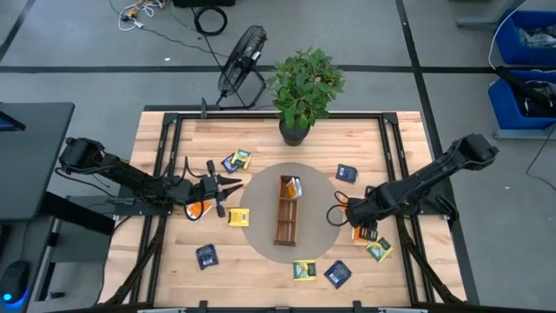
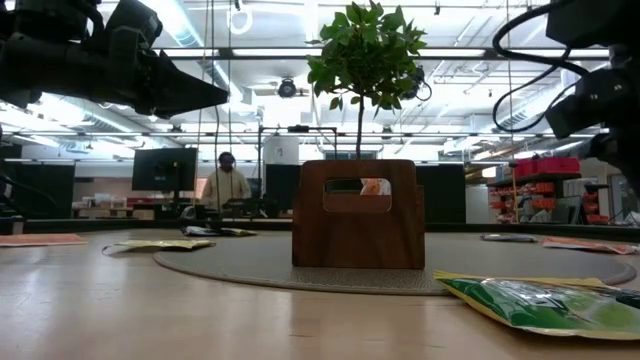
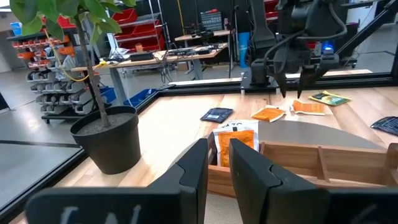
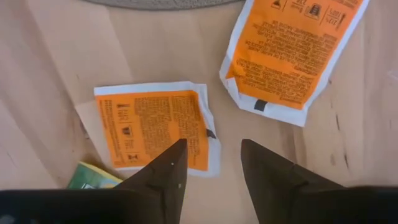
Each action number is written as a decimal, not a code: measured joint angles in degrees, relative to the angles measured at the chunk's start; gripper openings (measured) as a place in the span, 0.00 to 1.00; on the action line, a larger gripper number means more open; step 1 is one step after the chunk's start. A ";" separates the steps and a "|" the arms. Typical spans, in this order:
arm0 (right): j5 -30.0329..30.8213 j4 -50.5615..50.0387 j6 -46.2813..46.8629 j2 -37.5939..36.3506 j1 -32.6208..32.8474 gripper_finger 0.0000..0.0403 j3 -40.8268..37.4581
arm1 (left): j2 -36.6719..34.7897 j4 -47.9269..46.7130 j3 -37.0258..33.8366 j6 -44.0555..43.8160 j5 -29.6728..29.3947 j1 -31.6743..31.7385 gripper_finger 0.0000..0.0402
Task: Pick & Place Tea
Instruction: Put the orange tea bag into the top compartment of the top section wooden organizer
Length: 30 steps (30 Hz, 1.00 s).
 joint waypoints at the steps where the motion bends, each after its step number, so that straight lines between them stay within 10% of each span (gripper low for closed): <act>1: 0.00 0.44 -0.04 0.15 0.00 0.40 0.00 | 0.00 0.01 0.00 -0.01 0.00 0.00 0.17; 30: -2.28 11.03 0.06 0.88 -0.02 0.35 -7.15 | 0.00 0.00 0.00 -0.48 -0.02 0.02 0.17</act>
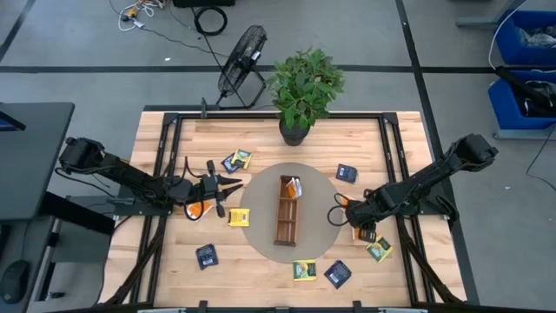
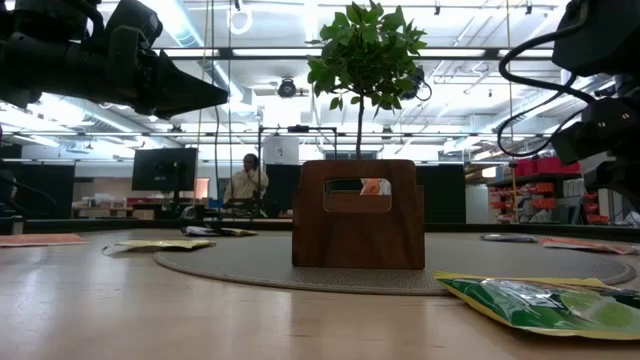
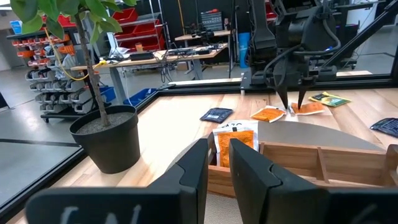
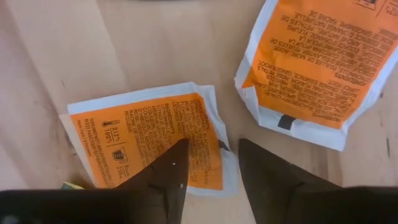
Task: Pick & Place Tea
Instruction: Put the orange tea bag into the top compartment of the top section wooden organizer
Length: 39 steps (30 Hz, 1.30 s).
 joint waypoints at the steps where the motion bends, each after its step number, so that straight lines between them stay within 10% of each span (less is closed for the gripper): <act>1: -0.02 -0.05 0.27 0.01 -0.01 0.32 0.00 | 0.00 0.00 0.00 0.00 0.00 0.00 0.17; 9: -4.33 -0.05 1.37 0.03 0.06 0.04 0.48 | 0.00 0.00 0.00 -0.02 0.00 0.00 0.17; 17: -5.07 -1.16 4.56 0.04 -0.88 0.02 5.04 | 0.00 0.02 0.00 -0.02 0.00 0.00 0.17; 30: 22.33 -0.86 -13.03 -0.02 -1.65 0.00 17.04 | 0.00 0.00 0.00 0.00 0.00 0.00 0.17; 39: 30.45 11.87 -34.78 -0.04 -4.46 0.00 18.08 | 0.00 -0.02 0.00 0.03 0.00 0.00 0.17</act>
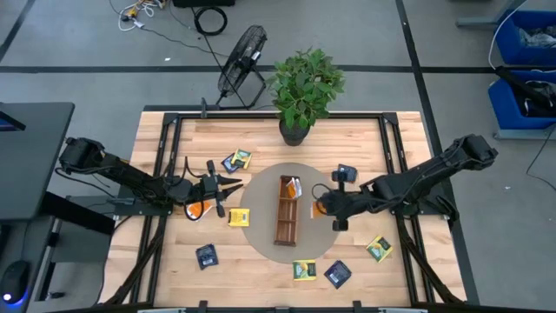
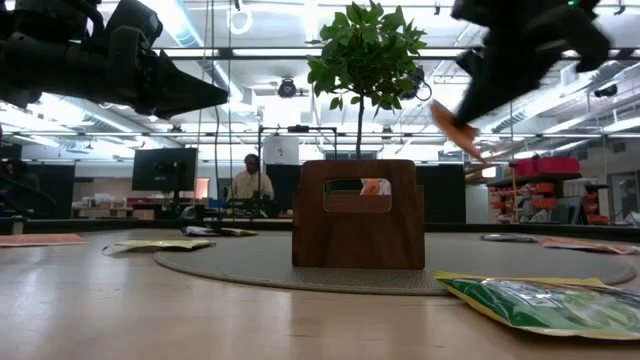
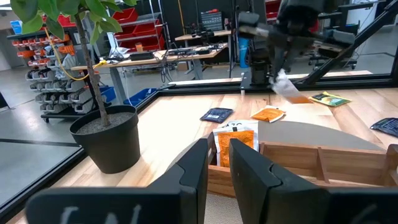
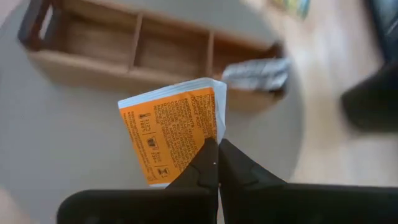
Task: Pick & Place Tea
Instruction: Put the orange tea bag into the top compartment of the top section wooden organizer
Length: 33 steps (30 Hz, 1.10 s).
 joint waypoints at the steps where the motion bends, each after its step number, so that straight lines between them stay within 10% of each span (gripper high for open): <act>1: 1.04 1.47 -2.98 0.00 -0.20 0.00 0.00 | 0.00 0.00 0.00 -0.01 0.00 0.00 0.17; 21: -0.01 27.78 -63.76 7.89 -10.69 0.00 0.04 | 0.00 -0.31 0.00 -0.01 -0.01 0.01 0.17; 33: -9.20 38.50 -75.21 15.11 -15.66 0.00 0.04 | -0.01 -0.60 0.00 -0.28 -0.01 0.01 0.17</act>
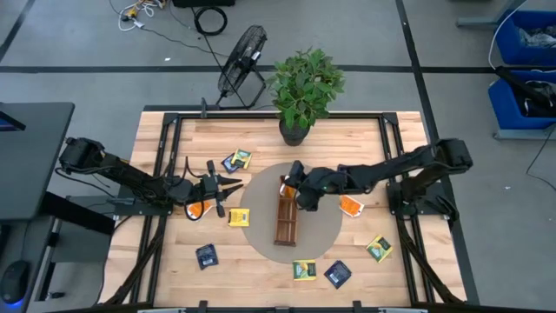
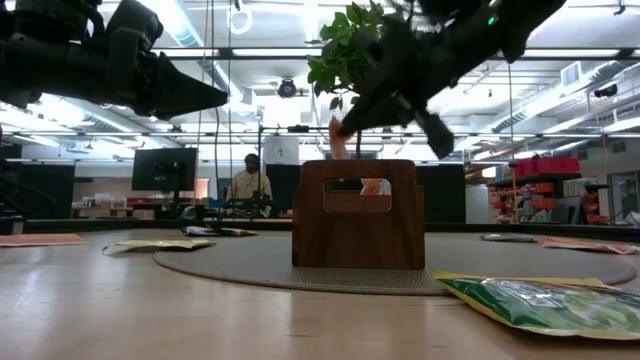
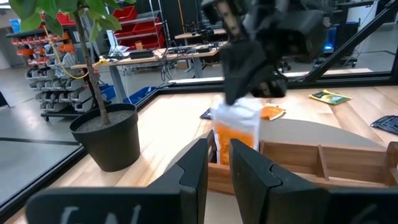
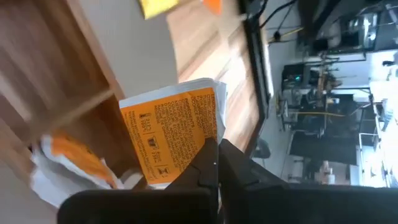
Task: Pick & Place Tea
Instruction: Put the orange tea bag into the top compartment of the top section wooden organizer
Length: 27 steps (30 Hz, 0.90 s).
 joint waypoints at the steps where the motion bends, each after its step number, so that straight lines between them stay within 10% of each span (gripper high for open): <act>1: -0.26 0.56 -0.60 0.36 -0.48 0.00 0.00 | 0.01 -0.39 0.00 -0.34 0.01 -0.01 0.17; 27: -5.62 -4.80 -4.21 2.28 -3.33 0.04 -1.95 | -0.01 -1.77 -0.02 -1.71 -0.01 0.05 0.17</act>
